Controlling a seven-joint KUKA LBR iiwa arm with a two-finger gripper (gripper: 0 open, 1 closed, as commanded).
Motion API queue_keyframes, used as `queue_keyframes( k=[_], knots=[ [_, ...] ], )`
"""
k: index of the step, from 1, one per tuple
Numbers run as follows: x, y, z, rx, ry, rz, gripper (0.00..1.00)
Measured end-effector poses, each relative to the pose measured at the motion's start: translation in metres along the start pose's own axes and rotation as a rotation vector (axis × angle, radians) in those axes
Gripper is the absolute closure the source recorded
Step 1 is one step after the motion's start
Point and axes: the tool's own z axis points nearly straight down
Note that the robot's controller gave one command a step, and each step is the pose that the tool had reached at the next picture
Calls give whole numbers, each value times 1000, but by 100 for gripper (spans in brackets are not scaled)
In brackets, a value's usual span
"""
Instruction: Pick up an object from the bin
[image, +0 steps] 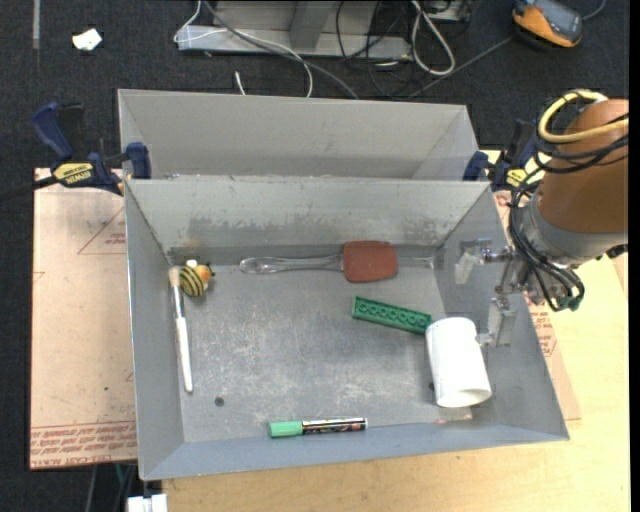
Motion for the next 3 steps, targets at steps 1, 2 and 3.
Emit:
queue_keyframes(
  k=[1,2,3],
  knots=[
    [20,8,46,-6,6,175,0],
    [23,29,94,-7,6,120,0],
    [24,48,111,-6,6,264,0]
  ],
)
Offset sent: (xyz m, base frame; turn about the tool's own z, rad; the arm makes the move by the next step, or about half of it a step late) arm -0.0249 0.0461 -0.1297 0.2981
